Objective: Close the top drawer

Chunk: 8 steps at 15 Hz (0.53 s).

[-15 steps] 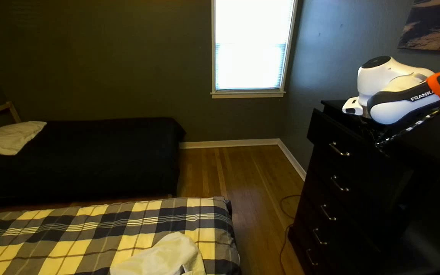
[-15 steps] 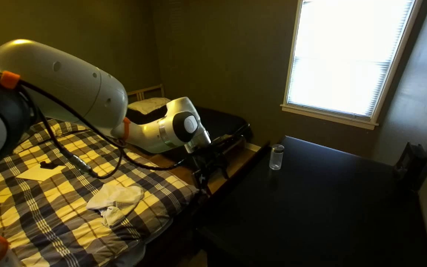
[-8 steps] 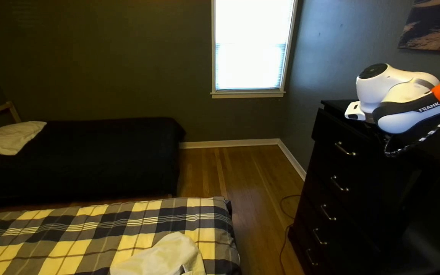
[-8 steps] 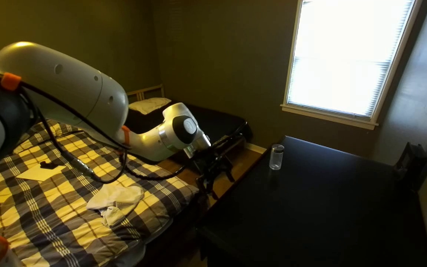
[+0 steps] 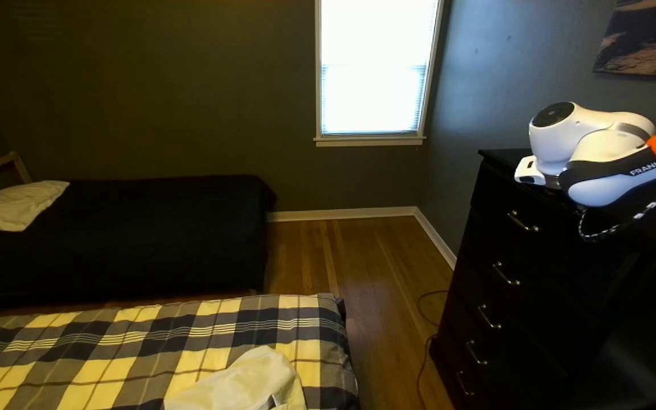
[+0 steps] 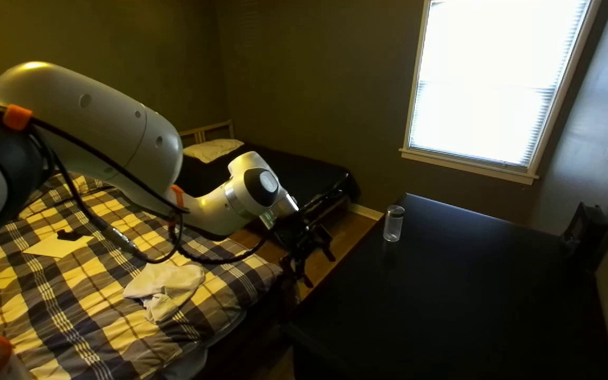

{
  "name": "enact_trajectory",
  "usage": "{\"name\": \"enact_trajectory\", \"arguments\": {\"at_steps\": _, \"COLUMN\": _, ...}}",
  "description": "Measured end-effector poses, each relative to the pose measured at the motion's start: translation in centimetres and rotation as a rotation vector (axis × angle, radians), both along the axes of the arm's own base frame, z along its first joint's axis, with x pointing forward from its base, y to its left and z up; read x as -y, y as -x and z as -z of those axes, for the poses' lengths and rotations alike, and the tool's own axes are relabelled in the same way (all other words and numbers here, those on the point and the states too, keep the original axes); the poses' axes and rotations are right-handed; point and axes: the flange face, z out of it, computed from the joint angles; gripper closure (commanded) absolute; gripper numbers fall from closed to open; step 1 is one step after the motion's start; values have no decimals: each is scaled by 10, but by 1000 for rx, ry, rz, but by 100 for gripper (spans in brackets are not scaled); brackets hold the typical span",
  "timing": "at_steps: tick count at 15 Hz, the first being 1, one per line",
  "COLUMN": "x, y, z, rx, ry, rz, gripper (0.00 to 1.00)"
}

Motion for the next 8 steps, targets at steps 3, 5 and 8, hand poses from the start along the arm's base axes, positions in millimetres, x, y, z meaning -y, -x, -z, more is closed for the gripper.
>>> {"name": "enact_trajectory", "arguments": {"at_steps": 3, "x": -32, "y": 4, "z": 5, "rx": -39, "ry": -92, "rz": -13, "gripper": 0}}
{"name": "enact_trajectory", "arguments": {"at_steps": 5, "x": -61, "y": 8, "z": 3, "rx": -67, "ry": -208, "rz": -5, "gripper": 0}}
{"name": "enact_trajectory", "arguments": {"at_steps": 8, "x": -96, "y": 13, "z": -21, "rx": -48, "ry": -384, "rz": 39, "gripper": 0}}
